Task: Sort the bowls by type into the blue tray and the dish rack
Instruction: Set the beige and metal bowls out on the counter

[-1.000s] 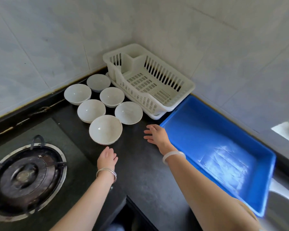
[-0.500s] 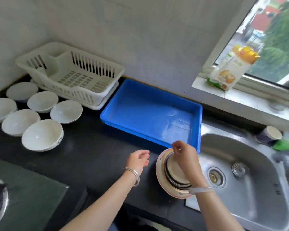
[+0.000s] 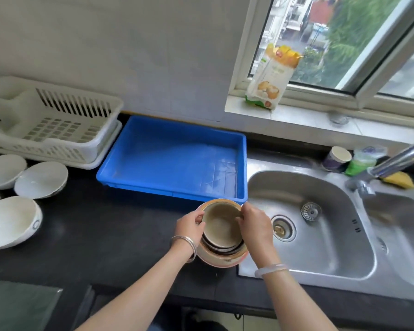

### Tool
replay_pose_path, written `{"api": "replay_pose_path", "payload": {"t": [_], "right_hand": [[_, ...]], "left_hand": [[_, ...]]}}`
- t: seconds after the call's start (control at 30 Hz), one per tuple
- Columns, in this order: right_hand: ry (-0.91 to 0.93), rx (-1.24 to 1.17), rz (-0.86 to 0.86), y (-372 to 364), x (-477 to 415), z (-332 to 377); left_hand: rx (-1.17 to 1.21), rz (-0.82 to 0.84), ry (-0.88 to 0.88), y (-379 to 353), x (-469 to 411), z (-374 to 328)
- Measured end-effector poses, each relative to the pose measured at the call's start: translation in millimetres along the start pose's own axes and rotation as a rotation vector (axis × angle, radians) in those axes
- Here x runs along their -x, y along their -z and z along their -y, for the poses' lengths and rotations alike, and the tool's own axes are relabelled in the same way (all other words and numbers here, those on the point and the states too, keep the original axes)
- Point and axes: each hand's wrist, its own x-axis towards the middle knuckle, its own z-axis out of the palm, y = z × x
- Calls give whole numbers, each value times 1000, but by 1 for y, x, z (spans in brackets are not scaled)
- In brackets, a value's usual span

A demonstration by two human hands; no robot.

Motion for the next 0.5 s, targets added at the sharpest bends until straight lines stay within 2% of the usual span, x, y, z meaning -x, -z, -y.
{"api": "replay_pose_path", "payload": {"t": [0.2,0.33,0.5], "right_hand": [[17,28,-1,1,-3,0],[22,34,18,8,-4,-1],[30,-24,17,14,-2,-6]], "left_hand": [[98,-9,29,-2,-2,2],[254,18,97,-2,-4,4],[237,41,103,-2,-8,3]]}}
